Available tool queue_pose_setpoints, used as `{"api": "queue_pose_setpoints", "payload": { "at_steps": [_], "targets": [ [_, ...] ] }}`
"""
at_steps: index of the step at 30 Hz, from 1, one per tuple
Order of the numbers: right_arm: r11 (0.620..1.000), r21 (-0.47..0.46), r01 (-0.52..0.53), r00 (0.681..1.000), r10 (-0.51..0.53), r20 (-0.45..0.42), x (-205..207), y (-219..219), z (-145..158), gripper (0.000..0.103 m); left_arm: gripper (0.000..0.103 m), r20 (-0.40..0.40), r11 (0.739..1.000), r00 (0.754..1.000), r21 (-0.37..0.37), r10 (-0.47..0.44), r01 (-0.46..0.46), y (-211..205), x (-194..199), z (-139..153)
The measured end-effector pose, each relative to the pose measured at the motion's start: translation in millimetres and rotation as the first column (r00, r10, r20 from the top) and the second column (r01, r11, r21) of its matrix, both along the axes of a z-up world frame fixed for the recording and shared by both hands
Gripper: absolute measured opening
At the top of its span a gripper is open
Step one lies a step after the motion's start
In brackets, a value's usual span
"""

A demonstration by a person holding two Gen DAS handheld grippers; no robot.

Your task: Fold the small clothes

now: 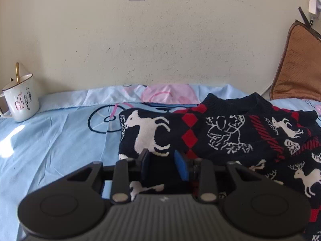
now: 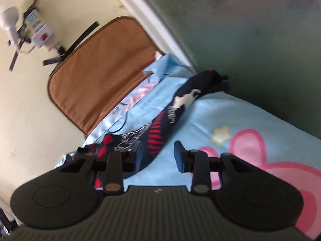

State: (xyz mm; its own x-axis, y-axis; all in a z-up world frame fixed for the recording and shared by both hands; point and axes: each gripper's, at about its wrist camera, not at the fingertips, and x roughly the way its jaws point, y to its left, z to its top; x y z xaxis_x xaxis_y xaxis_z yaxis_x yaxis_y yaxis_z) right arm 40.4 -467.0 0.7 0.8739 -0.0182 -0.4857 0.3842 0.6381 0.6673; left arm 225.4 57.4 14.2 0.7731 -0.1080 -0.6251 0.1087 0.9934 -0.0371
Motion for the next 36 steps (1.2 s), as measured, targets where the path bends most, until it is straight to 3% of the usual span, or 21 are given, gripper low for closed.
{"api": "queue_pose_setpoints", "payload": {
  "at_steps": [2, 7, 8, 10, 14, 17, 20, 23, 24, 25, 26, 27, 29, 30, 31, 32, 33, 36],
  "targets": [
    [0.999, 0.036, 0.025, 0.999, -0.025, 0.021, 10, -10, -5, 0.04, 0.029, -0.002, 0.999, 1.0, -0.033, 0.005, -0.005, 6, 0, -1],
    [0.995, 0.099, 0.024, 1.0, -0.025, 0.0, 50, -24, -21, 0.042, 0.029, 0.005, 1.0, 1.0, -0.025, 0.002, -0.002, 6, -2, -1],
    [0.995, 0.1, 0.026, 1.0, -0.024, -0.021, 60, -24, -24, 0.035, 0.029, 0.005, 1.0, 1.0, -0.027, 0.002, -0.002, 6, -2, -1],
    [0.997, 0.016, 0.072, 0.996, -0.071, -0.061, 72, -16, -18, 0.011, 0.029, 0.005, 0.999, 1.0, -0.036, 0.003, -0.003, 8, -1, -1],
    [0.985, -0.084, 0.15, 0.982, -0.139, 0.126, 70, 16, 35, 0.011, 0.029, 0.014, 0.997, 1.0, -0.072, 0.001, 0.0, 12, -3, 2],
    [0.964, -0.242, 0.111, 0.972, -0.054, 0.23, 88, 59, 87, 0.011, 0.029, 0.038, 0.979, 0.999, -0.203, -0.016, 0.024, 27, -5, 13],
    [0.92, -0.392, 0.003, 0.949, 0.121, 0.291, 122, 122, 133, 0.011, 0.03, 0.076, 0.948, 0.997, -0.319, 0.012, 0.013, 48, -9, 26],
    [0.846, -0.506, -0.168, 0.888, 0.353, 0.294, 163, 203, 154, 0.013, 0.032, 0.093, 0.923, 0.994, -0.385, 0.059, -0.019, 70, -9, 32],
    [0.809, -0.53, -0.253, 0.855, 0.444, 0.27, 173, 236, 153, 0.015, 0.034, 0.089, 0.918, 0.993, -0.395, 0.072, -0.031, 76, -8, 32],
    [0.753, -0.551, -0.359, 0.808, 0.546, 0.22, 181, 266, 149, 0.019, 0.036, 0.082, 0.913, 0.993, -0.405, 0.085, -0.045, 83, -6, 31],
    [0.675, -0.566, -0.474, 0.739, 0.654, 0.161, 186, 293, 141, 0.029, 0.037, 0.072, 0.907, 0.993, -0.419, 0.092, -0.053, 89, -4, 30],
    [0.583, -0.572, -0.577, 0.649, 0.753, 0.111, 183, 318, 131, 0.035, 0.038, 0.061, 0.899, 0.994, -0.434, 0.095, -0.059, 93, -2, 29],
    [0.439, -0.59, -0.678, 0.51, 0.859, 0.054, 165, 346, 113, 0.037, 0.04, 0.033, 0.885, 0.995, -0.46, 0.093, -0.067, 98, 3, 25],
    [0.388, -0.612, -0.689, 0.47, 0.882, 0.03, 153, 351, 107, 0.036, 0.041, 0.024, 0.884, 0.996, -0.463, 0.088, -0.067, 98, 5, 23],
    [0.363, -0.639, -0.679, 0.458, 0.889, 0.018, 142, 350, 103, 0.036, 0.044, 0.019, 0.886, 0.996, -0.458, 0.083, -0.065, 96, 6, 22],
    [0.36, -0.655, -0.664, 0.464, 0.886, 0.016, 136, 343, 100, 0.037, 0.045, 0.016, 0.893, 0.997, -0.446, 0.076, -0.061, 93, 6, 21],
    [0.378, -0.666, -0.642, 0.494, 0.869, 0.017, 132, 330, 100, 0.037, 0.049, 0.016, 0.898, 0.998, -0.436, 0.067, -0.054, 90, 6, 20],
    [0.516, -0.633, -0.577, 0.646, 0.763, 0.033, 136, 276, 98, 0.037, 0.056, 0.022, 0.912, 0.999, -0.41, 0.035, -0.023, 79, 4, 20]
  ]
}}
